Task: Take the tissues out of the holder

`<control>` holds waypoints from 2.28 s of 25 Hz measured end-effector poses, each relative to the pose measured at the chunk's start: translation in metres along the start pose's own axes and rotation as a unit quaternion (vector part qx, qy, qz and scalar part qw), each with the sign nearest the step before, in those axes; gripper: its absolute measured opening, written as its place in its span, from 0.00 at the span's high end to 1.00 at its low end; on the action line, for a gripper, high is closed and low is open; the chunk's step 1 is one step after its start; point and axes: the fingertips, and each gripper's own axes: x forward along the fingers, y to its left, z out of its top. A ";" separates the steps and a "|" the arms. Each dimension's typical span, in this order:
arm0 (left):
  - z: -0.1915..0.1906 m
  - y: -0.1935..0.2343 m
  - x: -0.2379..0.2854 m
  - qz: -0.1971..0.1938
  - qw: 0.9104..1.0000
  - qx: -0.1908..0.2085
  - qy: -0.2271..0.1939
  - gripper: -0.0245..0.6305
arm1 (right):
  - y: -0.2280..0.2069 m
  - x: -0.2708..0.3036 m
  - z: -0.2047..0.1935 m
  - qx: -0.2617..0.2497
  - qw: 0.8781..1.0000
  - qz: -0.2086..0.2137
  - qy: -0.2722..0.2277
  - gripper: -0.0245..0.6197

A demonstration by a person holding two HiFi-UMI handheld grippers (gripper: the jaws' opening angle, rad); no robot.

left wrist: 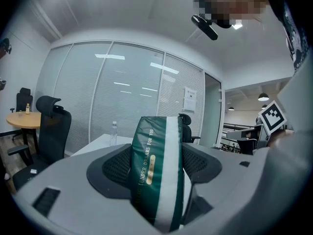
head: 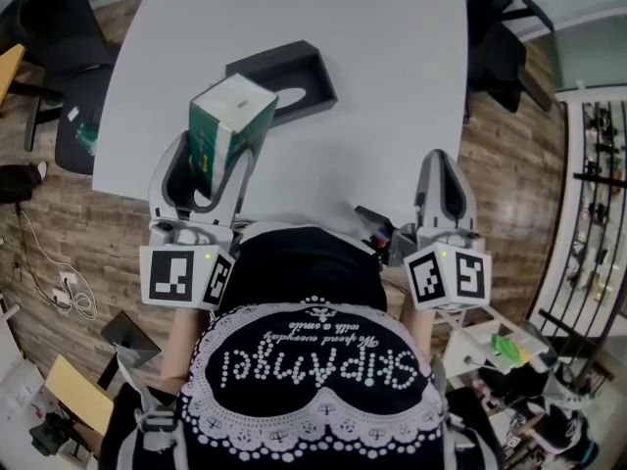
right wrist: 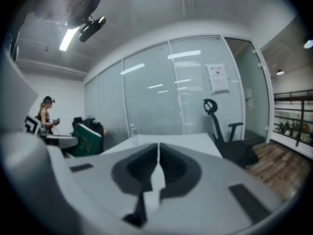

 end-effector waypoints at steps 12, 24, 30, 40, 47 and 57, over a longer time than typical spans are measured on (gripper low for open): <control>0.000 -0.001 0.000 -0.002 1.000 0.002 0.001 0.45 | -0.001 0.001 0.000 -0.003 1.000 0.000 0.002 0.91; 0.002 0.005 0.000 0.008 1.000 -0.003 -0.002 0.45 | 0.000 0.002 0.001 -0.006 1.000 0.002 0.002 0.91; 0.004 0.008 0.000 0.011 1.000 -0.002 -0.003 0.45 | 0.002 0.003 0.001 -0.009 1.000 0.004 0.005 0.91; 0.003 0.008 -0.001 0.012 1.000 -0.003 -0.003 0.45 | 0.004 0.002 -0.001 -0.012 1.000 0.009 0.007 0.91; 0.004 0.008 0.000 0.011 1.000 -0.003 -0.003 0.45 | 0.003 0.001 -0.001 -0.013 1.000 0.006 0.008 0.91; 0.004 0.008 0.000 0.012 1.000 -0.001 -0.003 0.45 | 0.001 0.002 0.000 -0.014 1.000 0.005 0.007 0.91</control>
